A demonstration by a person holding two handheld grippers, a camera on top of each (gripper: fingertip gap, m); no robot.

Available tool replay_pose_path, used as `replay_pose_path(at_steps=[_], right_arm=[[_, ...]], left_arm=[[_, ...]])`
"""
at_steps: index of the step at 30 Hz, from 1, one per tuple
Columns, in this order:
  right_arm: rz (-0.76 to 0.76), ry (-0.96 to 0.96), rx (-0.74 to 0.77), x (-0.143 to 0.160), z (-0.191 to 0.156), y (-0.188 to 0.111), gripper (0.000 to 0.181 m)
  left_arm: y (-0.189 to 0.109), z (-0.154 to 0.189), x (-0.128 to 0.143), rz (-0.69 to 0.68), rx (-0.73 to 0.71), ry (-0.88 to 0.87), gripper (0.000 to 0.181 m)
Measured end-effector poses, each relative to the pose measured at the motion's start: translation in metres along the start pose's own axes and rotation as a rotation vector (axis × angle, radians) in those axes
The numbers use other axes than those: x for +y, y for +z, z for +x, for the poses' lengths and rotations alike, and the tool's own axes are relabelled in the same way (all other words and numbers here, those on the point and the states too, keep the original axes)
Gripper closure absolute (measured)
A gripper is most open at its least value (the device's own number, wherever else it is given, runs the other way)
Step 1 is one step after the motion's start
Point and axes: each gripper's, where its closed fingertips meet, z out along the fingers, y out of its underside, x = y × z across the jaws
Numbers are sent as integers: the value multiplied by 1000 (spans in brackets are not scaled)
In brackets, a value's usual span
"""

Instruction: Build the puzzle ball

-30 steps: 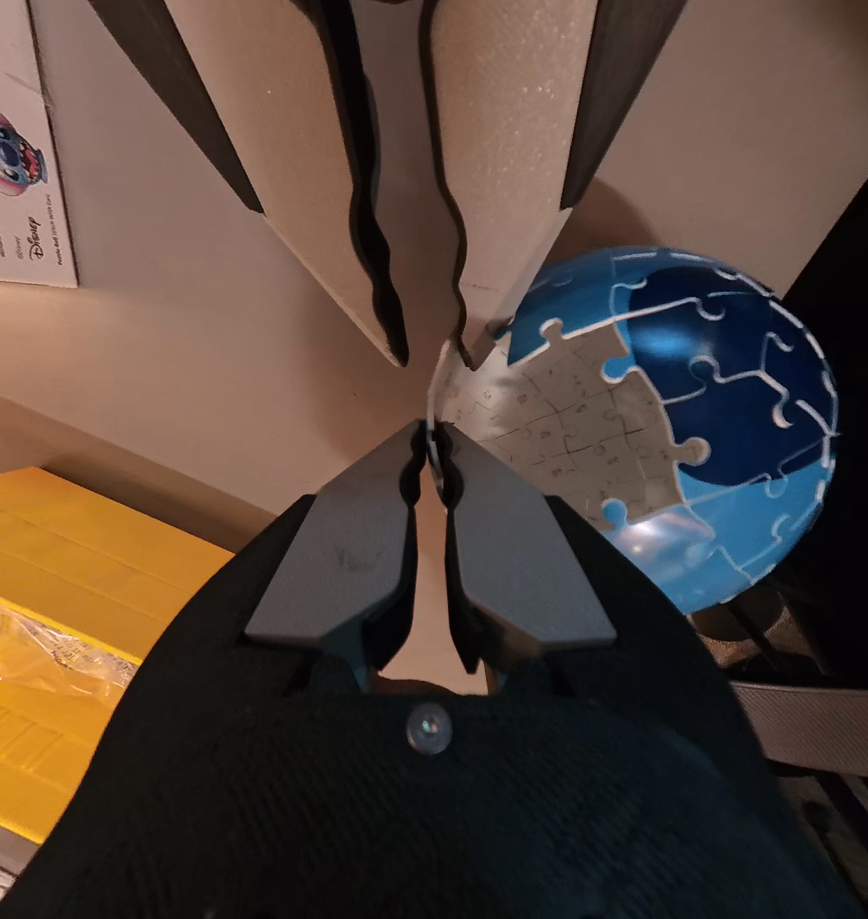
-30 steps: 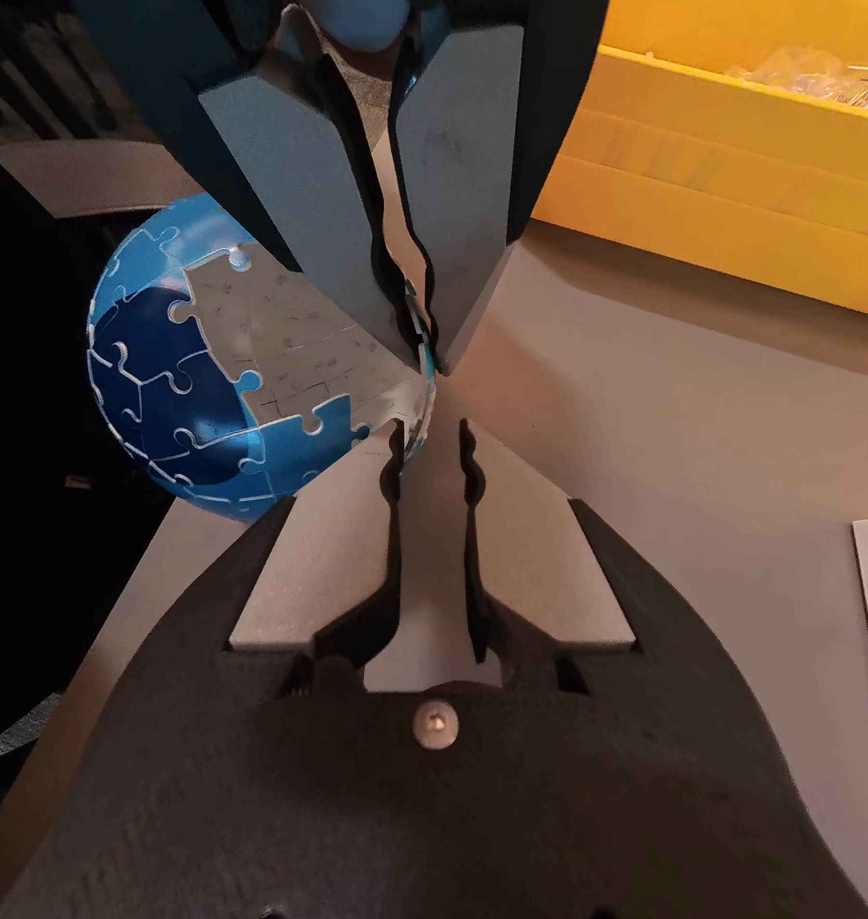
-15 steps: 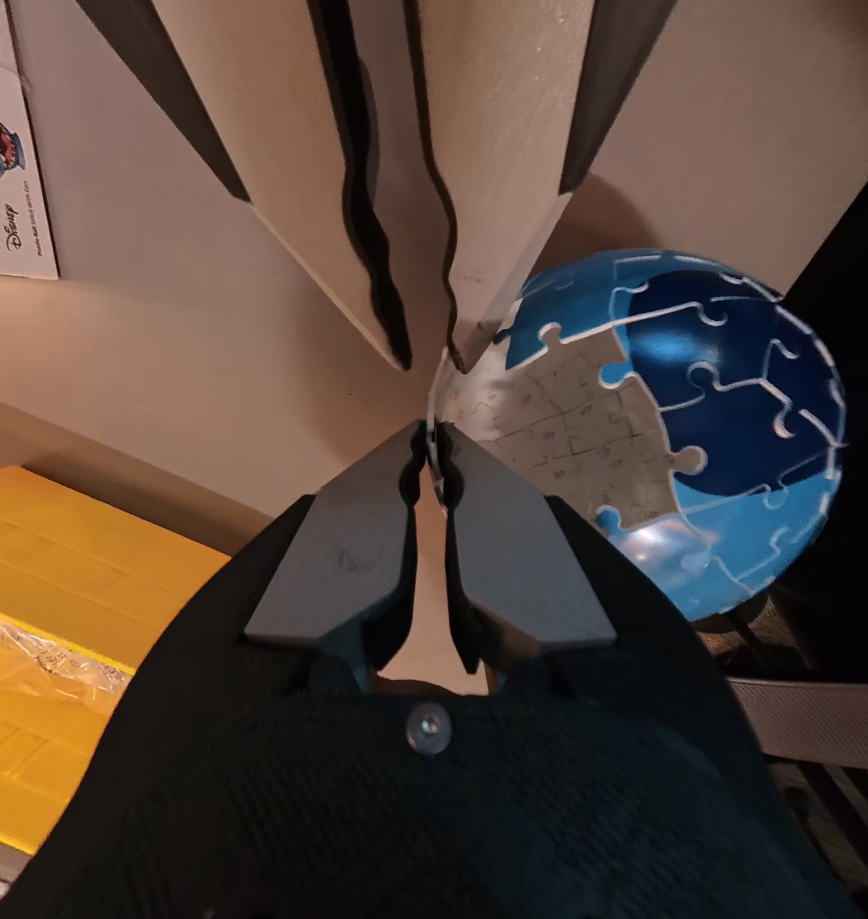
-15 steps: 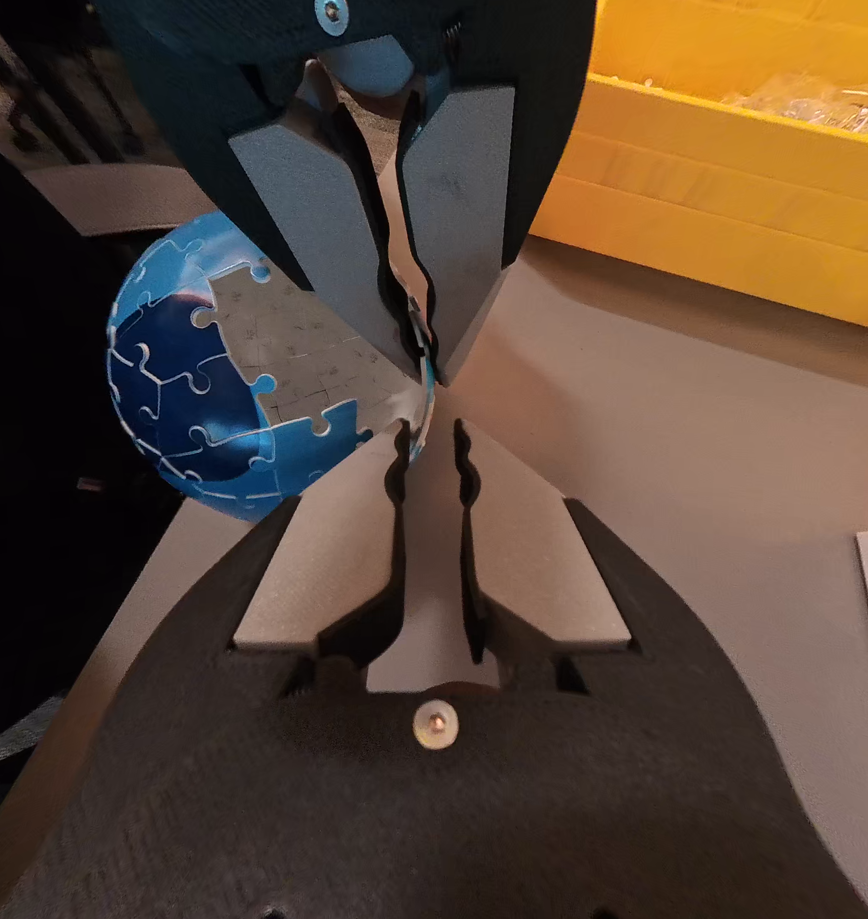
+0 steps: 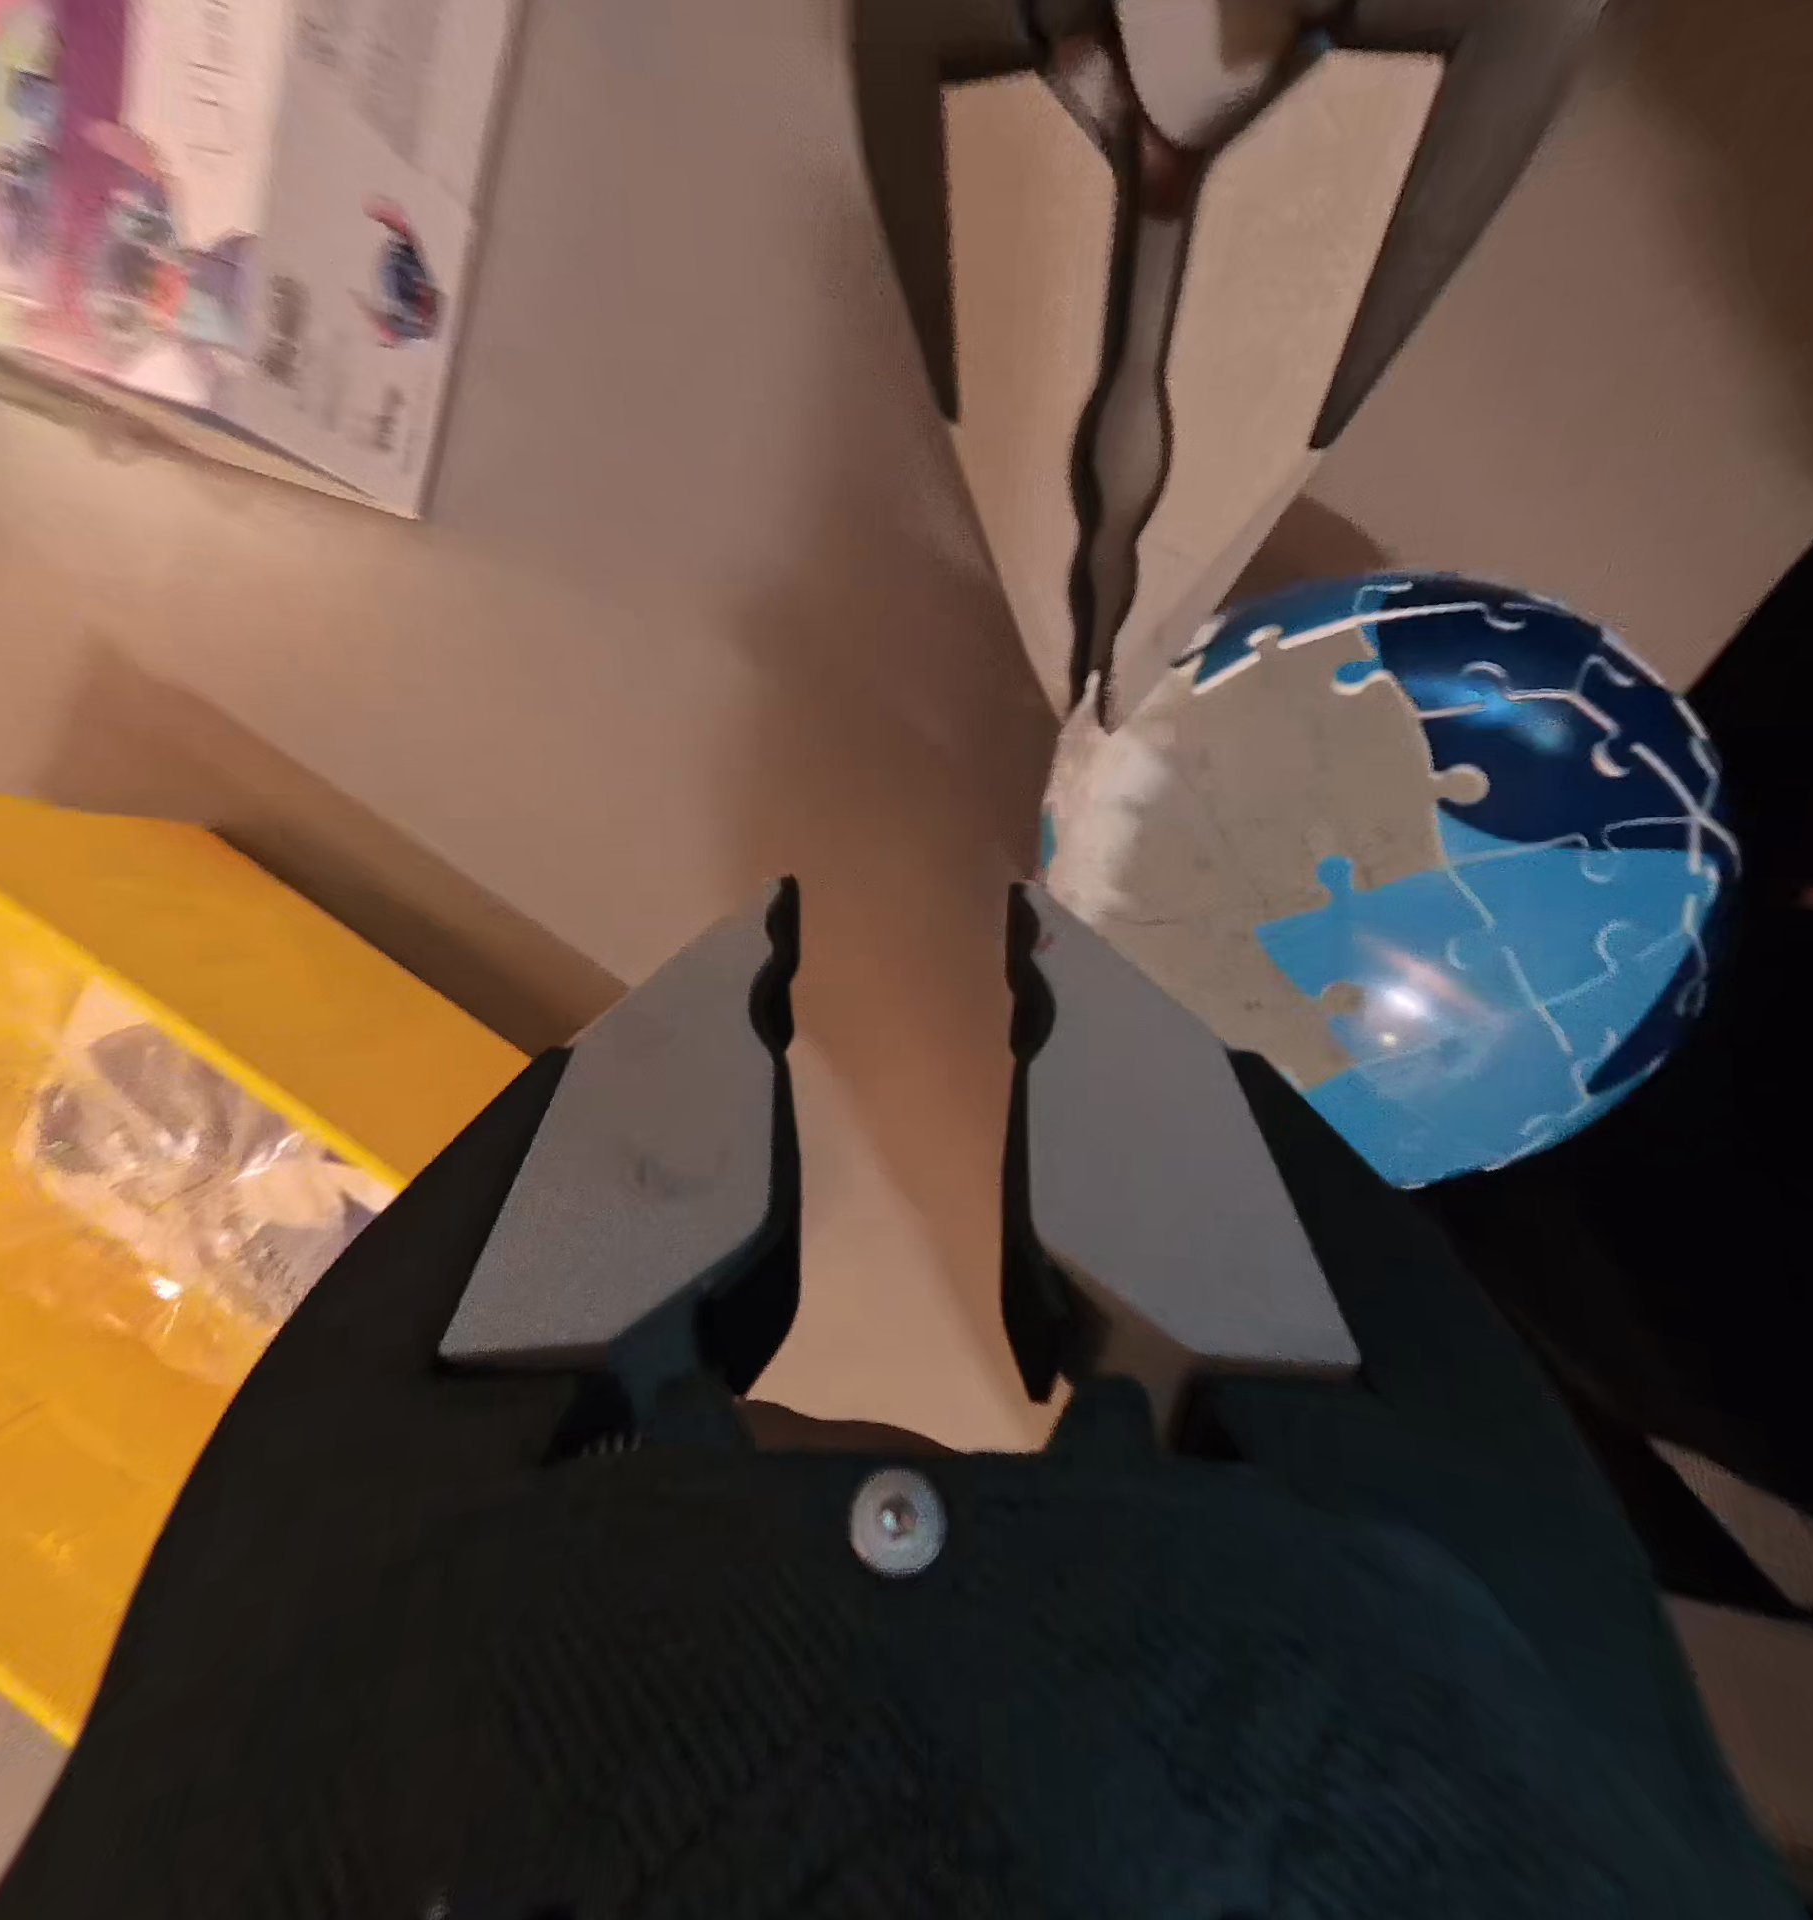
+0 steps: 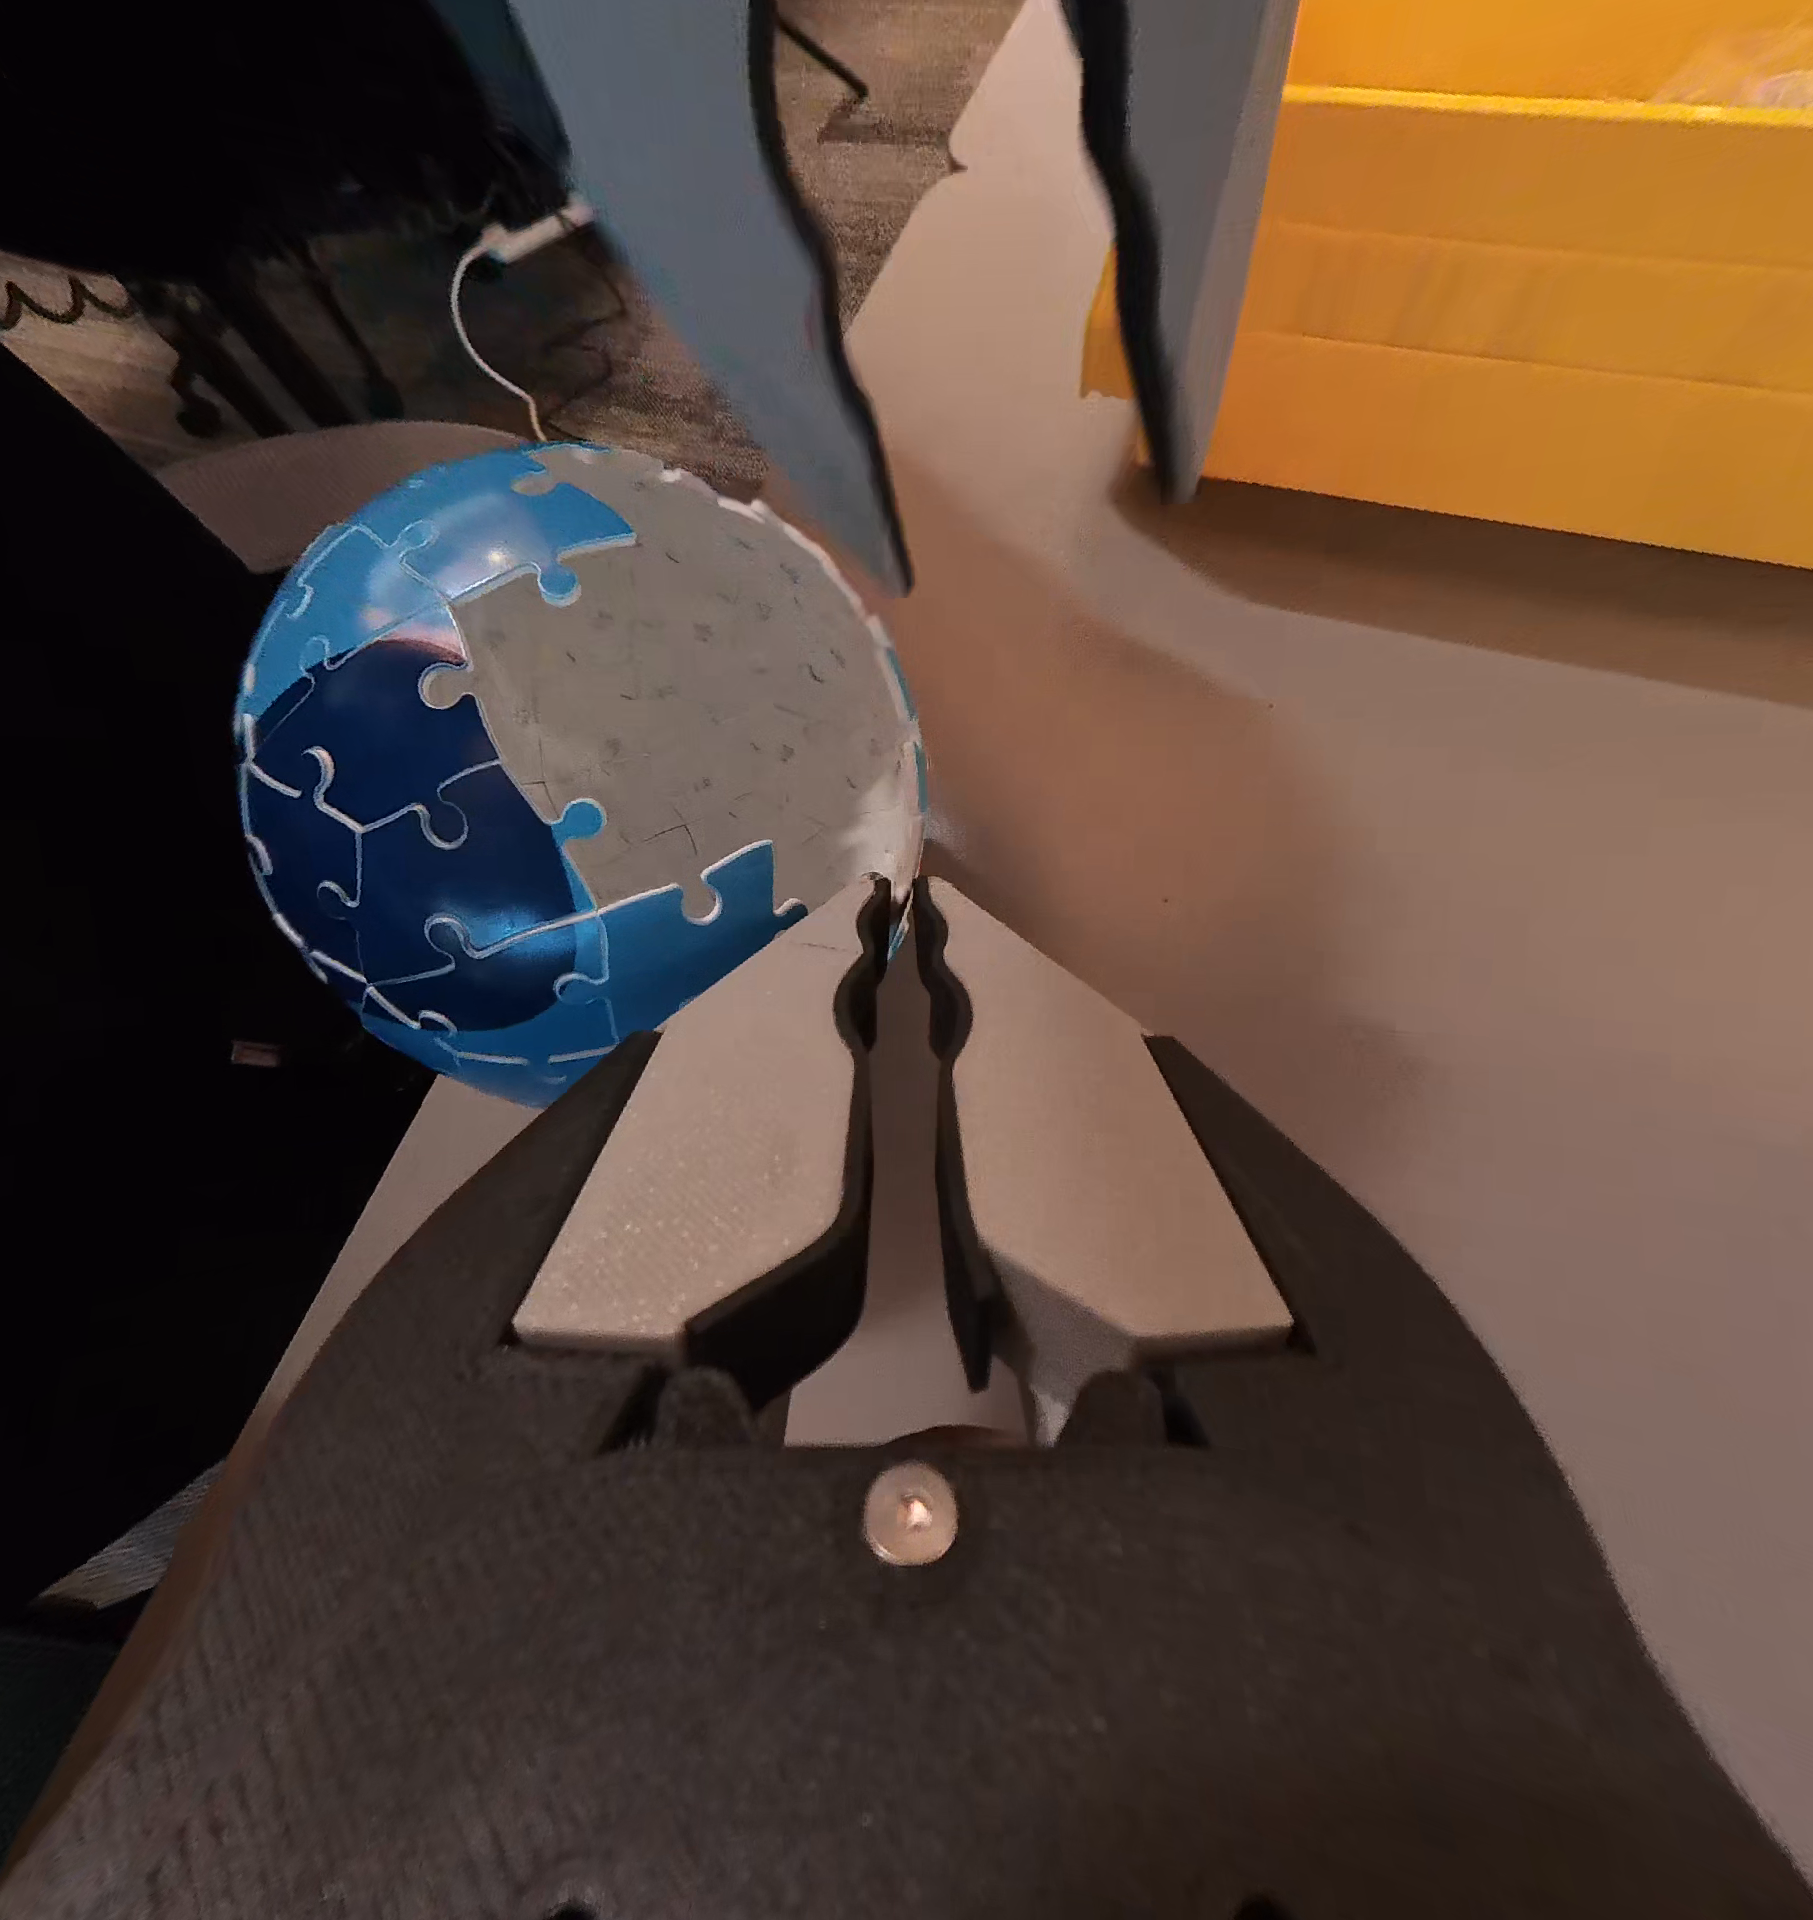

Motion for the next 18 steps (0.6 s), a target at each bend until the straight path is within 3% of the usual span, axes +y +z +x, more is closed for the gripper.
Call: replay_pose_path(at_steps=[7, 12, 18], right_arm=[[5, 11, -4, 1, 2, -1, 174], [33, 16, -26, 0, 4, -5, 161], [48, -25, -28, 0, 5, -15, 156]], left_arm=[[-40, -13, 14, 297, -41, -194, 145], [-42, -4, 39, 421, 58, -320, 143], [-36, 16, 58, 482, 117, -322, 137]])
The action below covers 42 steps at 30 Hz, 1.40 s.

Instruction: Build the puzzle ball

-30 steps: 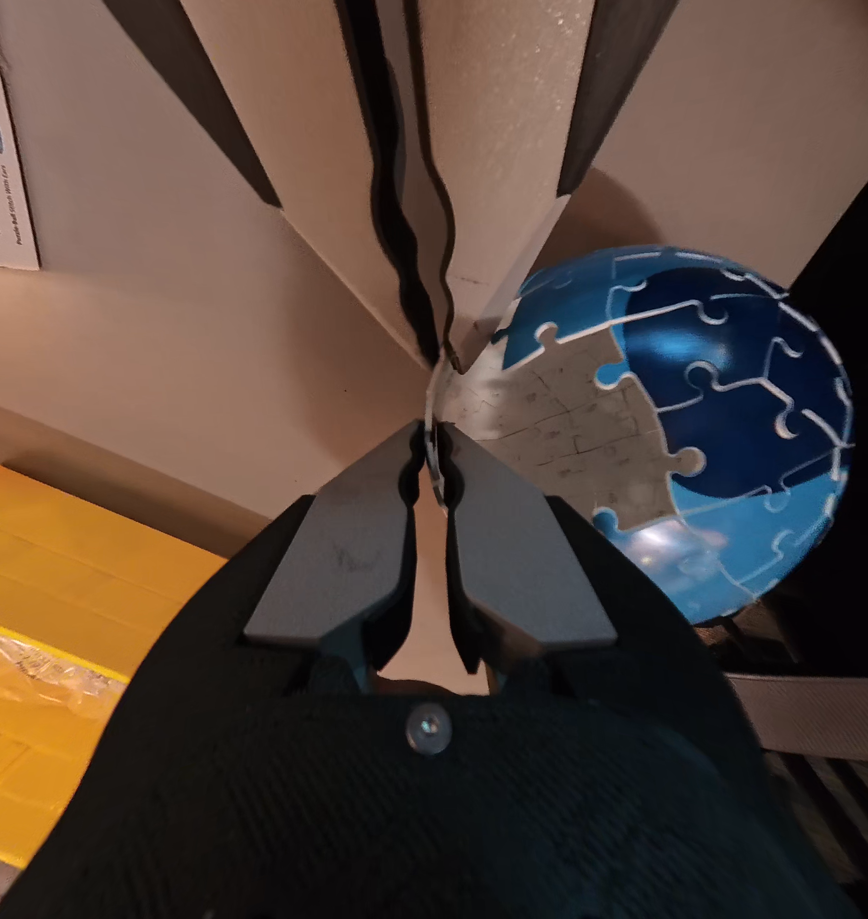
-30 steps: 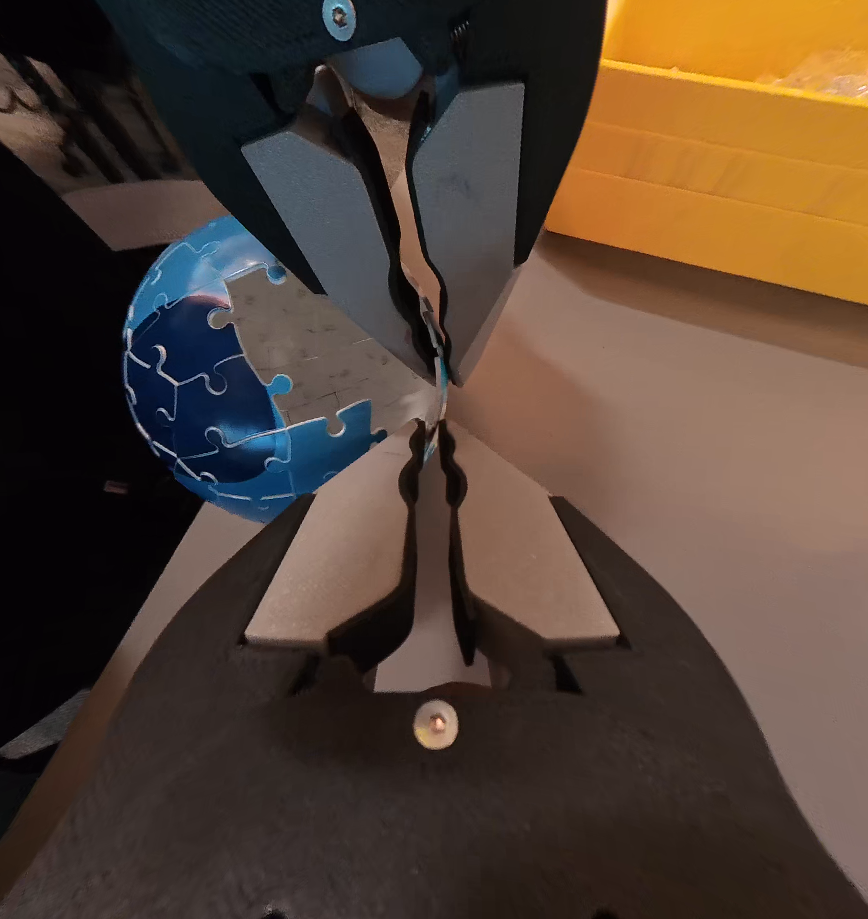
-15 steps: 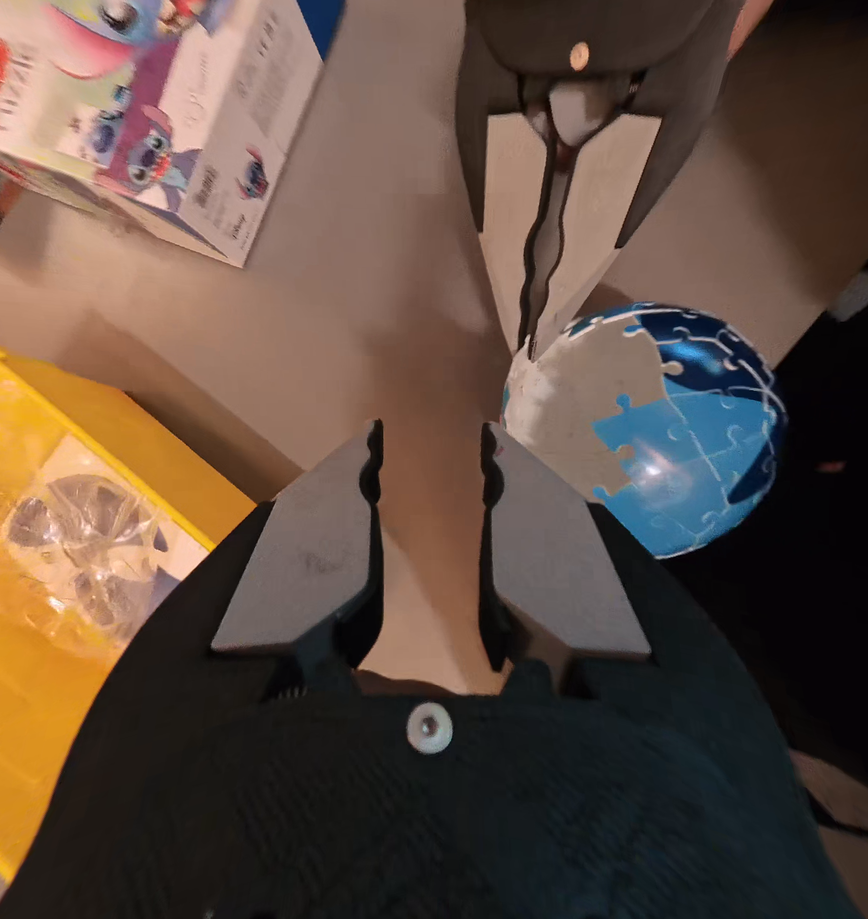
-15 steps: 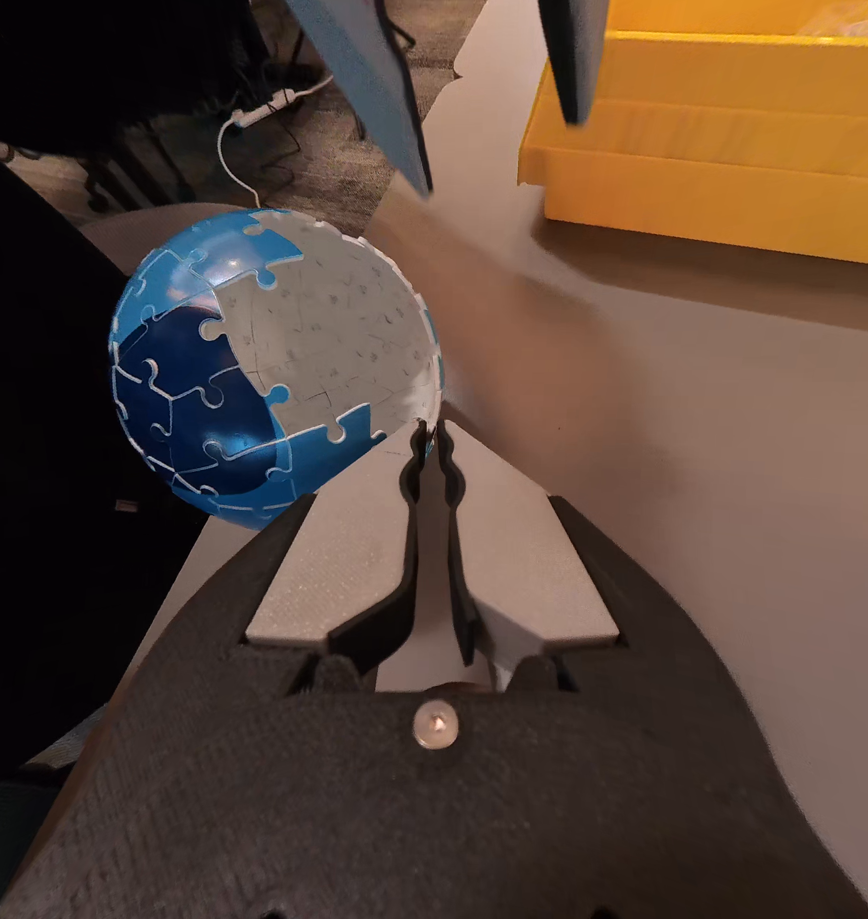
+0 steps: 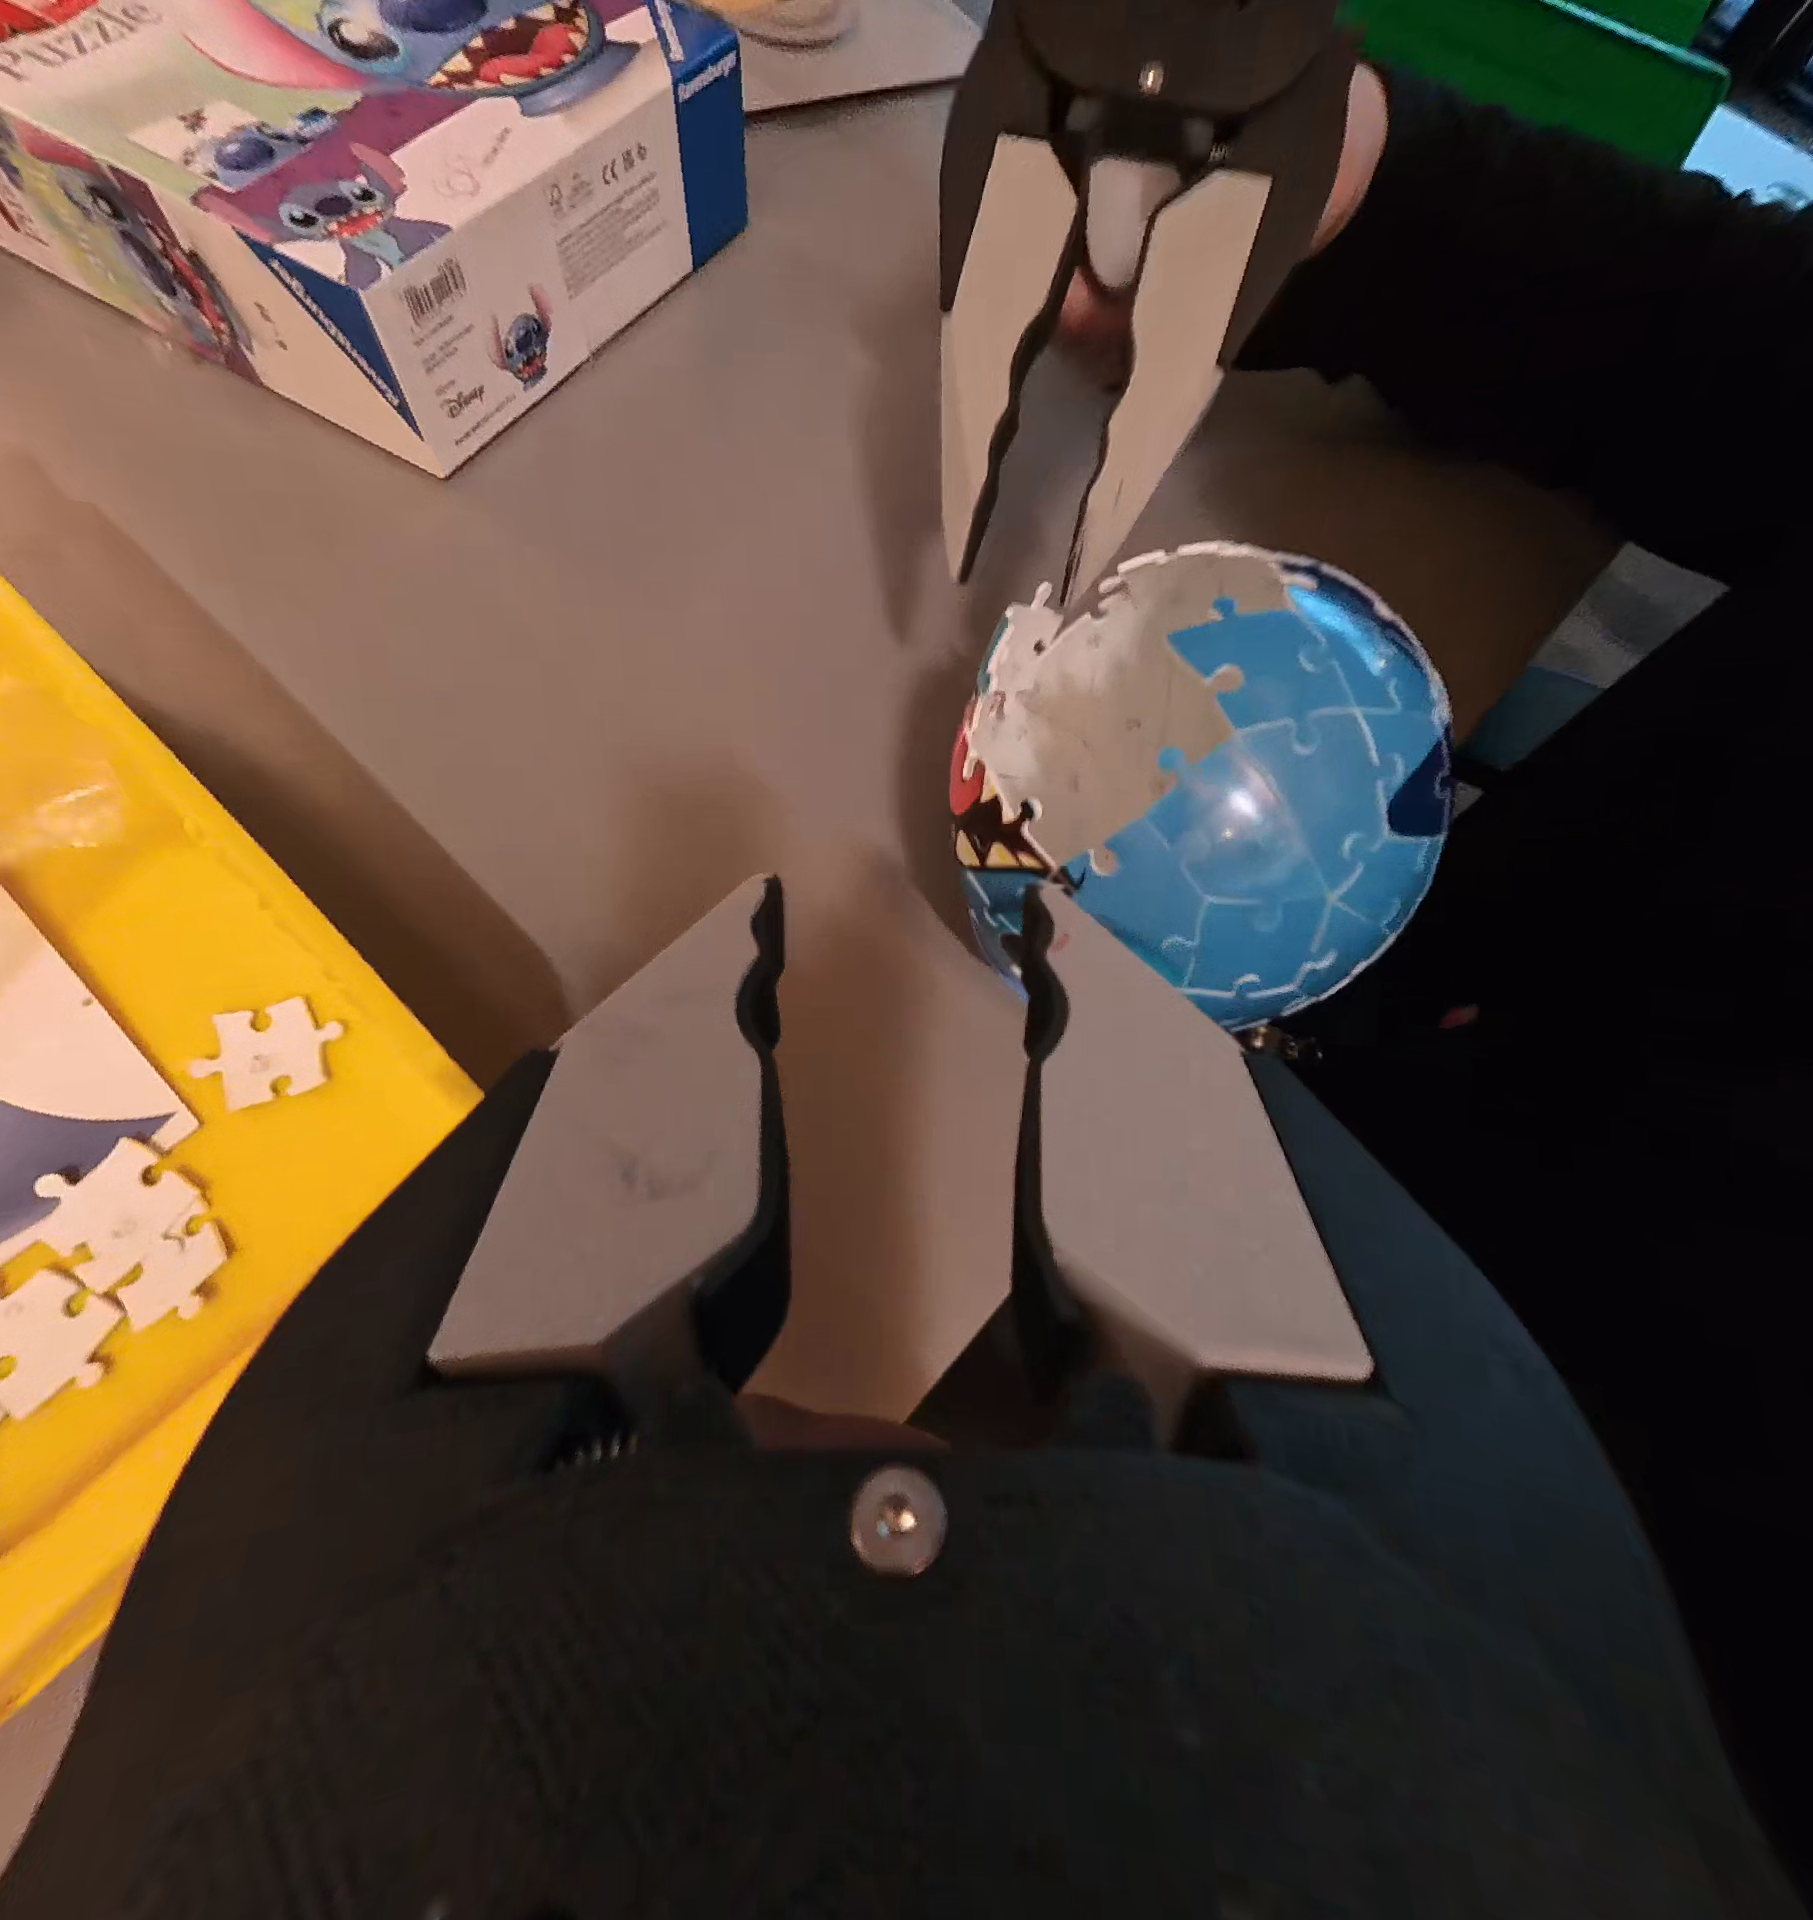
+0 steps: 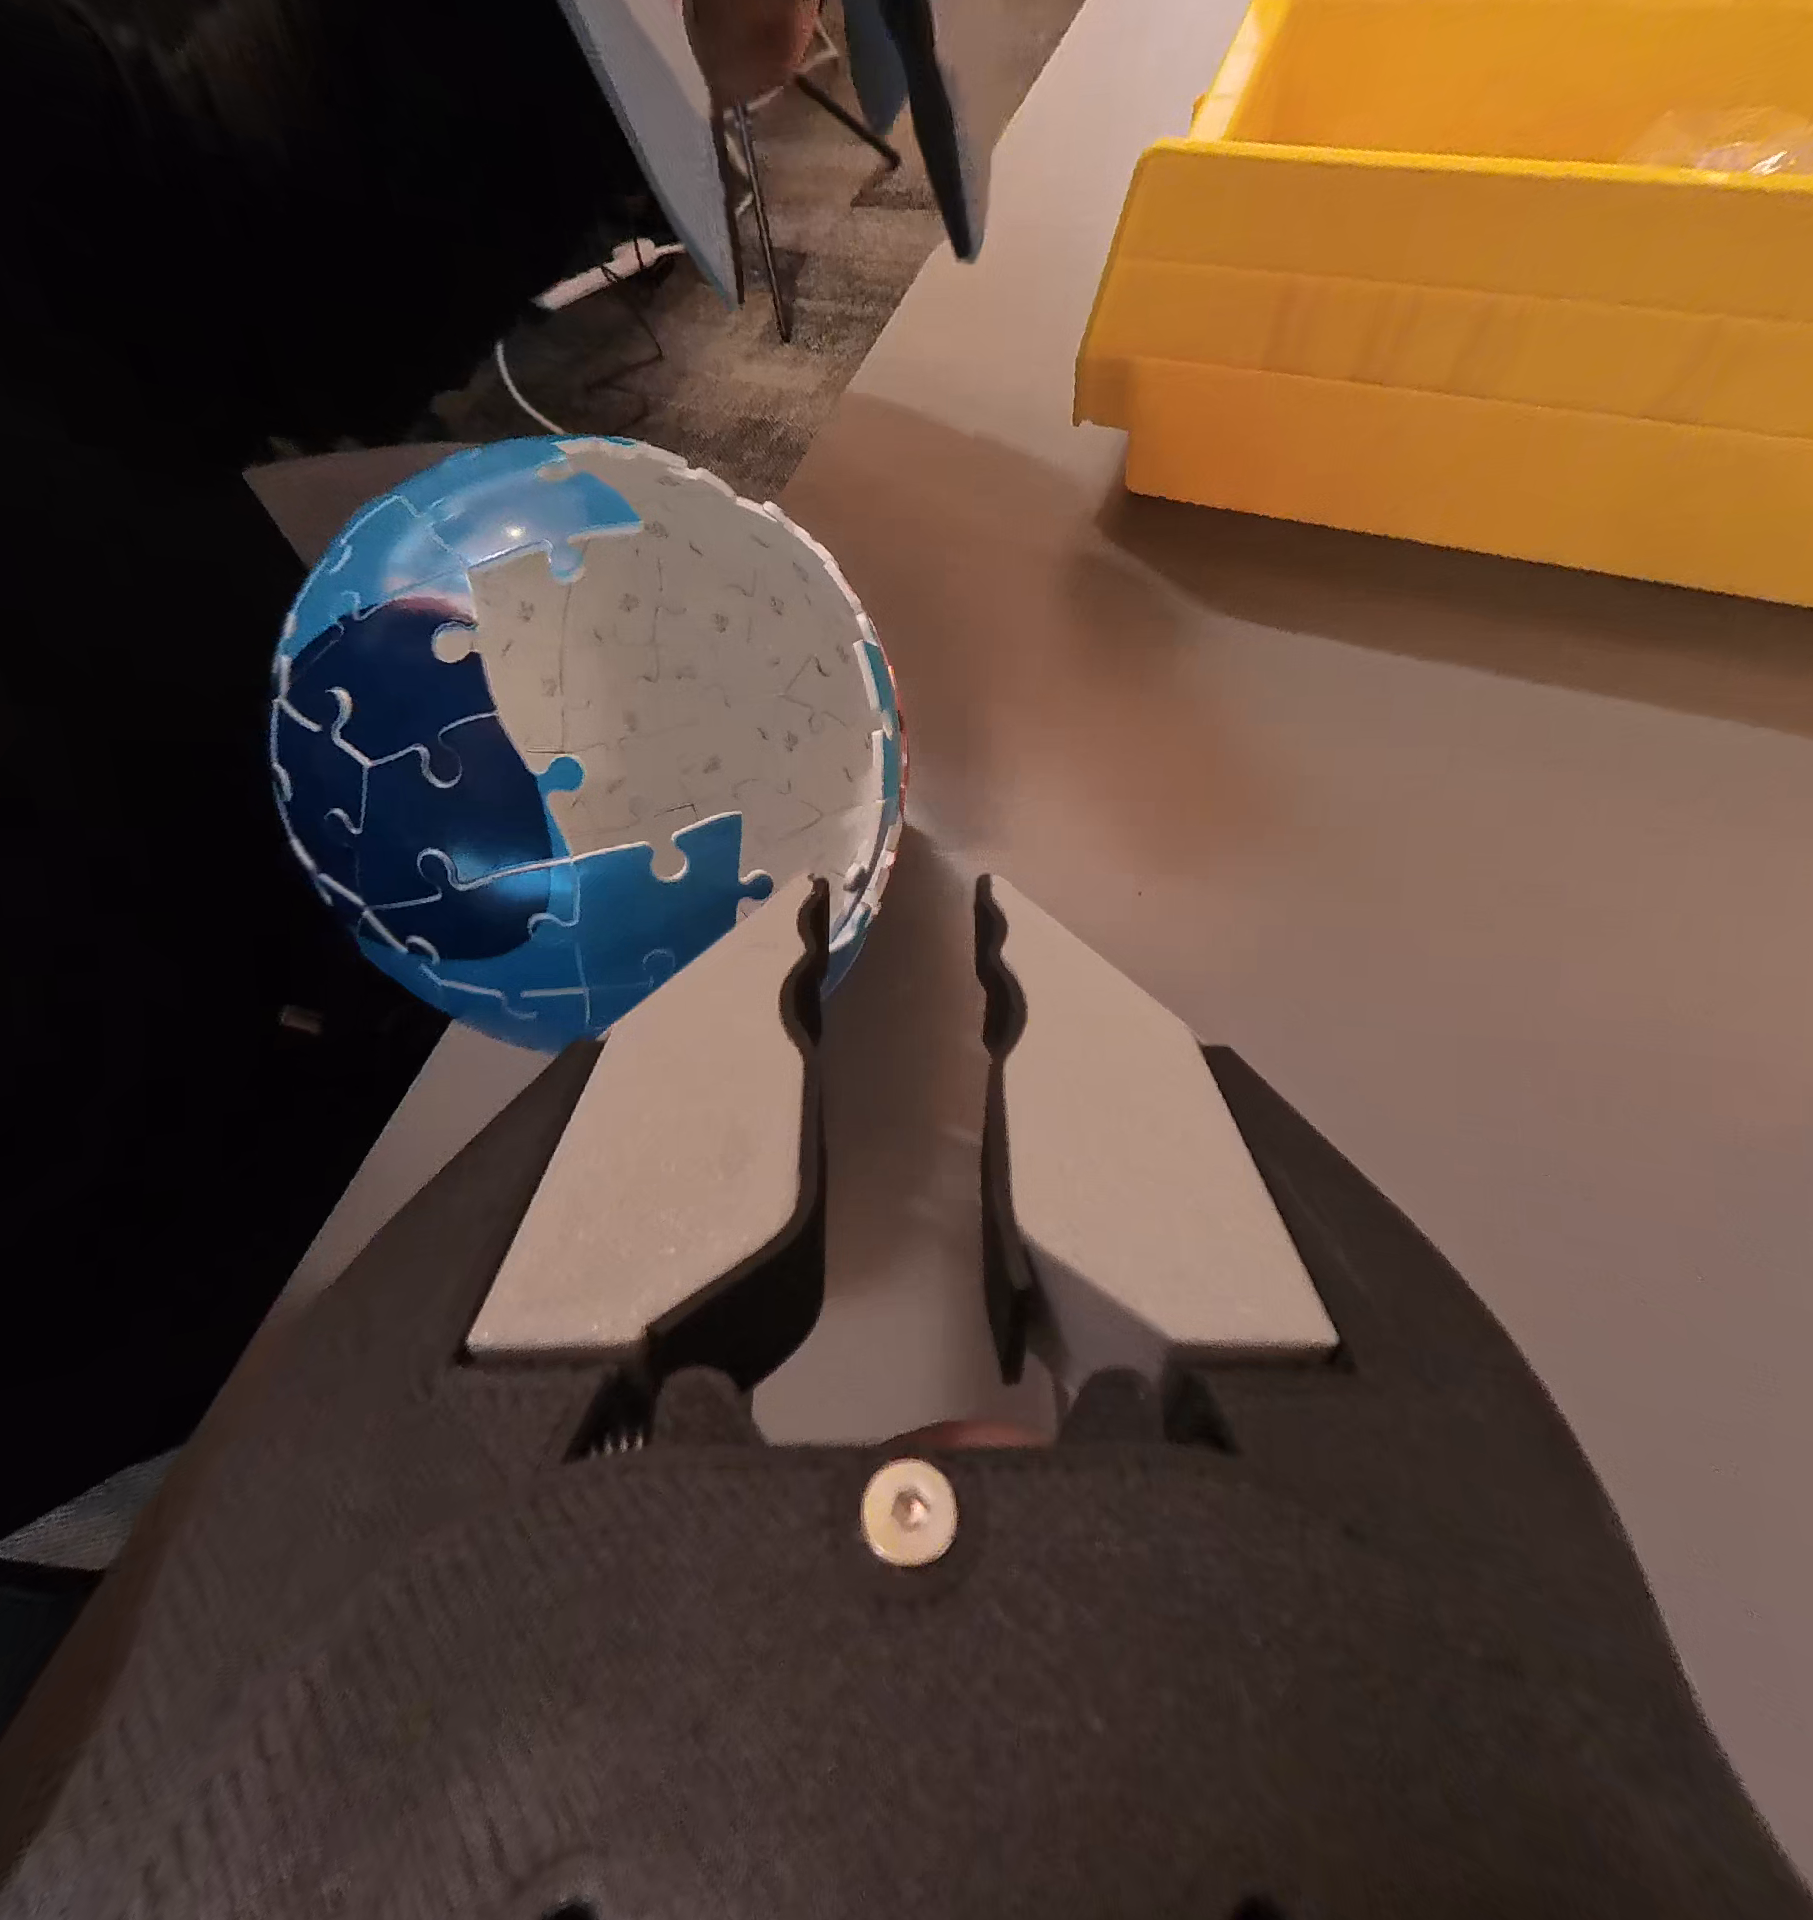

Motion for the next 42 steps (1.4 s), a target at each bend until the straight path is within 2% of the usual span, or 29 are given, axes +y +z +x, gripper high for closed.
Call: replay_pose_path(at_steps=[4, 9, 13, 16, 19, 22, 26, 28, 32, 36, 42], right_arm=[[37, -36, -12, -2, -2, -13, 147], [124, -75, -63, 1, -33, -28, 129], [158, -116, 40, 9, -51, -24, 113], [178, -183, 157, 11, -64, -19, 107], [201, -262, 302, 9, -76, -16, 102], [176, -298, 430, 15, -79, -10, 96], [164, -340, 569, 19, -75, -3, 79], [155, -340, 585, 20, -76, 4, 73], [103, -352, 626, 25, -73, 20, 75], [75, -384, 707, 23, -64, 23, 75], [113, -279, 670, 21, -60, 25, 74]], left_arm=[[1, 11, 10, 40, 48, 15, 126], [13, 28, 38, 83, 60, 135, 98], [36, 44, 54, 117, 32, 261, 84], [49, 40, 60, 102, -73, 440, 79], [51, 29, 57, 115, -150, 574, 80], [56, 34, 59, 136, -57, 583, 79], [58, 35, 48, 204, -32, 600, 79], [58, 37, 46, 218, -24, 616, 79], [64, 44, 49, 198, -14, 649, 85], [69, 51, 48, 201, -8, 681, 86], [69, 51, 46, 193, 10, 620, 87]])
